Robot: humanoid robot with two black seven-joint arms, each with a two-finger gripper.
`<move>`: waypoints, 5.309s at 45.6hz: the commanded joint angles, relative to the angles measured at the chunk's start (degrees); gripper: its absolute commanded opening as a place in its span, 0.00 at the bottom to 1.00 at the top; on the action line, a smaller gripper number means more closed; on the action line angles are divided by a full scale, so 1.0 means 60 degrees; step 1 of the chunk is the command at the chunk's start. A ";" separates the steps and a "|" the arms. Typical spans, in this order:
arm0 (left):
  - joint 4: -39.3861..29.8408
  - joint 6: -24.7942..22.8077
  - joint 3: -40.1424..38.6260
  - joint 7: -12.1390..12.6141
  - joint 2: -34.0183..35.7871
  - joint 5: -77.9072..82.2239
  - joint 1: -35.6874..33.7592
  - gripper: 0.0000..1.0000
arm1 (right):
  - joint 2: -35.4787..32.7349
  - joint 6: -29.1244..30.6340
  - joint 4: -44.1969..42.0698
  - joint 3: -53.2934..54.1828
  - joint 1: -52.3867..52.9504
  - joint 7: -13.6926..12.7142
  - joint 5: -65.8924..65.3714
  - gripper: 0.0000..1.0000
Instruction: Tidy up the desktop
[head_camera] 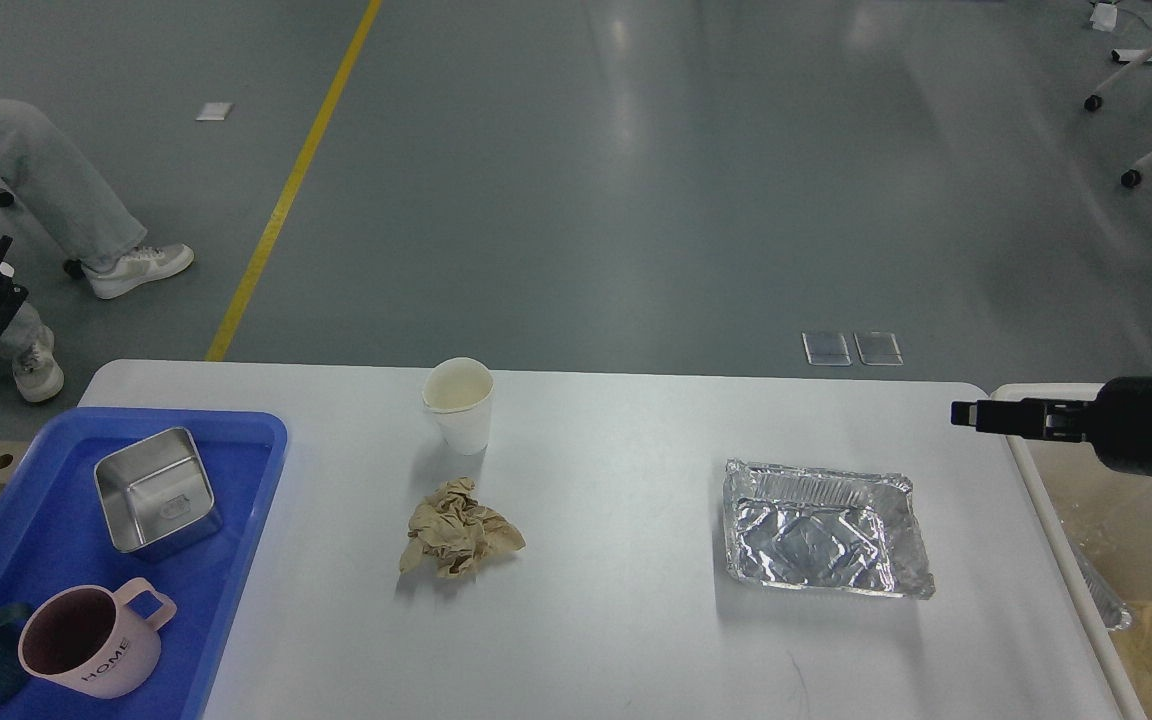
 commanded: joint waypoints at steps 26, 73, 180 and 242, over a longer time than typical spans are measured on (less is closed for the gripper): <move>-0.0001 -0.0030 0.0024 0.0003 -0.0028 0.0053 0.0126 0.97 | 0.3309 -0.2103 -0.3045 -0.3189 -0.0360 0.0000 -0.0409 1.00; 0.0014 -0.0235 0.0142 -0.0011 -0.0013 0.0083 0.0141 0.97 | 0.5023 -0.2777 -0.4803 -0.3394 -0.1019 0.0000 -0.0218 0.39; 0.0073 -0.0074 0.0215 0.0062 0.0280 0.0581 0.0507 0.97 | 0.2152 0.1486 -0.0350 -0.3072 0.4695 0.0132 0.5040 0.00; -0.0235 -0.1290 0.0054 -0.0597 0.1641 0.4375 0.0785 0.97 | 0.4100 -0.0990 0.0295 -0.4009 0.2160 -0.1919 0.3825 0.00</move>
